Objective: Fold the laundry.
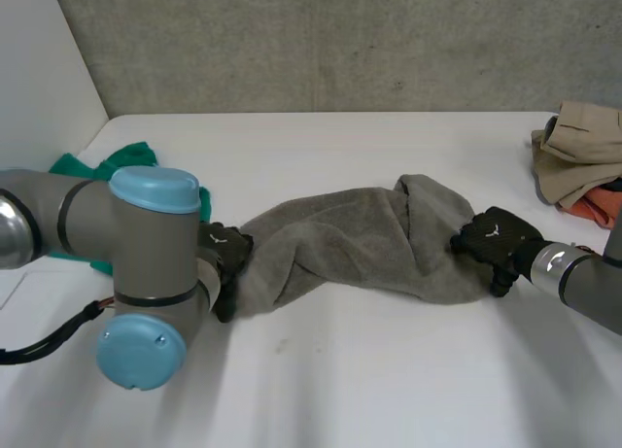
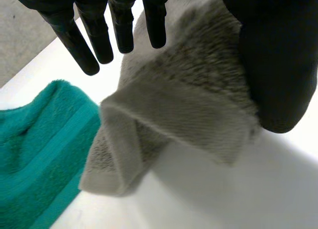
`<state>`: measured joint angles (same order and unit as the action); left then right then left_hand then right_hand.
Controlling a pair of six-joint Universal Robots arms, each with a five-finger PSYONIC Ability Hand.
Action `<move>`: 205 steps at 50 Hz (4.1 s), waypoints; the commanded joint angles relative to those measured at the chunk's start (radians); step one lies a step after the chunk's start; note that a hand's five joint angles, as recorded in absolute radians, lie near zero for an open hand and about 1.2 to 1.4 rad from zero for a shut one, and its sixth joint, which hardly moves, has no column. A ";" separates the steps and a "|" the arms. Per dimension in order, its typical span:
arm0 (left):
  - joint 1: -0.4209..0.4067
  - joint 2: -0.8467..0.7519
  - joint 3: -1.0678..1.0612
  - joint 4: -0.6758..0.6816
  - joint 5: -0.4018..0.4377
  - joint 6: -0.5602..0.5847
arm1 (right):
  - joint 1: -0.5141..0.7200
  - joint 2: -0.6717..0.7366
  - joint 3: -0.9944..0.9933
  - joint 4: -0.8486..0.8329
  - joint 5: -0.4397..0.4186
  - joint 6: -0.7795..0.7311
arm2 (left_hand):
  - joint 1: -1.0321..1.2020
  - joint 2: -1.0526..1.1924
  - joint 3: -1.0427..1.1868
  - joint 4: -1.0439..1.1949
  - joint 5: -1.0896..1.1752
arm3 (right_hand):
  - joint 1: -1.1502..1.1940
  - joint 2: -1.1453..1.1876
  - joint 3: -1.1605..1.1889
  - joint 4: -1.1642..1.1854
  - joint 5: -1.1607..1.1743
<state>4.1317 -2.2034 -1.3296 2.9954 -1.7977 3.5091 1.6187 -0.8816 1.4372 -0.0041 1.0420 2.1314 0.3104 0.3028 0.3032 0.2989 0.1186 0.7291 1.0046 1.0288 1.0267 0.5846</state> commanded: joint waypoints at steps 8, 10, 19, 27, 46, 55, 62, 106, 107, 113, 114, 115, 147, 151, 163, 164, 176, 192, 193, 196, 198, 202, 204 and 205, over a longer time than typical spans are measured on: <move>-0.004 -0.007 0.069 0.080 -0.065 0.165 | -0.003 -0.197 0.094 -0.152 0.012 0.317 | 1.086 1.093 1.093 1.097 1.103 | 0.667 0.392 0.368 0.370 0.637; -0.011 0.023 0.063 0.079 -0.046 0.160 | -0.007 -0.226 0.092 -0.140 0.010 0.346 | 1.086 1.093 1.093 1.097 1.103 | 0.667 0.392 0.368 0.370 0.637; -0.019 0.091 0.069 0.077 -0.005 0.129 | 0.009 -0.172 0.084 -0.056 0.012 0.368 | 1.086 1.093 1.093 1.097 1.103 | 0.171 -0.104 -0.129 -0.126 0.141; 0.013 0.100 0.116 0.024 0.000 0.077 | -0.007 -0.093 0.083 -0.056 0.010 0.188 | 1.086 1.093 1.093 1.097 1.103 | -0.073 -0.348 -0.372 -0.370 -0.103; 0.050 0.059 0.251 -0.064 0.024 0.016 | -0.057 -0.123 0.095 -0.053 -0.029 0.170 | 1.086 1.093 1.093 1.097 1.103 | -0.050 -0.325 -0.349 -0.347 -0.080; 0.062 0.068 0.285 -0.113 0.032 -0.030 | -0.053 -0.044 0.078 -0.174 -0.022 0.136 | 1.086 1.093 1.093 1.097 1.103 | 0.020 -0.255 -0.279 -0.277 -0.010; 0.059 0.103 0.283 -0.168 0.054 -0.082 | -0.043 -0.060 0.080 -0.204 0.006 0.171 | 1.086 1.093 1.093 1.097 1.103 | 0.667 0.392 0.368 0.370 0.637; 0.222 -0.378 0.807 -0.337 0.110 -0.168 | 0.300 0.115 -0.540 -0.011 0.550 0.384 | -0.017 -0.009 -0.010 -0.005 0.001 | 0.667 0.392 0.368 0.370 0.637; 0.220 -0.369 0.804 -0.339 0.112 -0.167 | 0.303 0.115 -0.540 -0.014 0.558 0.377 | -0.099 -0.091 -0.092 -0.088 -0.082 | 0.667 0.392 0.368 0.370 0.637; 0.187 -0.192 0.616 -0.314 0.097 -0.144 | 0.311 0.089 -0.523 -0.011 0.584 0.357 | -0.136 -0.128 -0.129 -0.124 -0.119 | 0.667 0.392 0.368 0.370 0.637; 0.179 -0.159 0.566 -0.302 0.098 -0.136 | 0.309 0.085 -0.520 -0.010 0.584 0.354 | -0.136 -0.128 -0.129 -0.124 -0.119 | 0.667 0.392 0.368 0.370 0.637; 0.173 -0.132 0.526 -0.290 0.098 -0.128 | 0.309 0.082 -0.515 -0.005 0.583 0.354 | -0.136 -0.128 -0.129 -0.124 -0.119 | 0.667 0.392 0.368 0.370 0.637; -0.088 -0.108 0.135 -0.018 0.046 0.021 | 0.271 -0.043 -0.296 0.065 0.527 0.363 | 0.270 0.278 0.277 0.281 0.287 | 0.667 0.392 0.368 0.370 0.637; -0.080 -0.131 0.162 -0.023 0.047 0.024 | 0.268 -0.050 -0.282 0.065 0.515 0.372 | 0.305 0.313 0.312 0.317 0.322 | 0.667 0.392 0.368 0.370 0.637; -0.045 -0.144 0.227 0.025 0.073 0.027 | 0.253 -0.068 -0.262 0.068 0.509 0.378 | 1.086 1.093 1.093 1.097 1.103 | 0.667 0.392 0.368 0.370 0.637; -0.041 -0.141 0.228 0.022 0.078 0.027 | 0.250 -0.074 -0.262 0.070 0.510 0.378 | 1.086 1.093 1.093 1.097 1.103 | 0.667 0.392 0.368 0.370 0.637; -0.060 -0.071 0.207 -0.113 0.216 -0.050 | 0.231 -0.137 -0.241 0.122 0.455 0.374 | 0.217 0.225 0.224 0.229 0.234 | 0.667 0.392 0.368 0.370 0.637; -0.097 -0.222 0.363 -0.136 0.067 -0.039 | 0.224 -0.129 -0.238 0.119 0.458 0.377 | 0.329 0.336 0.336 0.340 0.346 | 0.667 0.392 0.368 0.370 0.637; -0.096 -0.228 0.371 -0.136 0.067 -0.033 | 0.224 -0.128 -0.238 0.119 0.458 0.377 | 0.326 0.333 0.333 0.337 0.343 | 0.667 0.392 0.368 0.370 0.637; -0.099 -0.262 0.411 -0.135 0.058 -0.004 | 0.222 -0.125 -0.236 0.119 0.458 0.377 | 0.335 0.342 0.342 0.346 0.352 | 0.667 0.392 0.368 0.370 0.637; -0.100 -0.278 0.424 -0.132 0.052 0.011 | 0.219 -0.123 -0.233 0.118 0.455 0.377 | 0.422 0.430 0.429 0.433 0.439 | 0.667 0.392 0.368 0.370 0.637; -0.099 -0.303 0.448 -0.118 0.038 0.043 | 0.217 -0.125 -0.233 0.116 0.454 0.377 | 0.896 0.903 0.903 0.907 0.913 | 0.667 0.392 0.368 0.370 0.637; -0.097 -0.312 0.457 -0.109 0.035 0.054 | 0.216 -0.123 -0.232 0.116 0.454 0.377 | 1.085 1.093 1.092 1.096 1.102 | 0.667 0.392 0.368 0.370 0.637; -0.096 -0.318 0.464 -0.099 0.038 0.066 | 0.216 -0.125 -0.233 0.116 0.452 0.377 | 1.086 1.093 1.093 1.097 1.103 | 0.667 0.392 0.368 0.370 0.637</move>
<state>4.0329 -2.4932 -0.8929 2.8697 -1.7524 3.5341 1.8369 -1.0055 1.2043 0.1129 1.4970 2.5083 1.0542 1.0520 1.0459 1.0521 0.8658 1.1381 1.1743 1.1858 1.1979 0.9889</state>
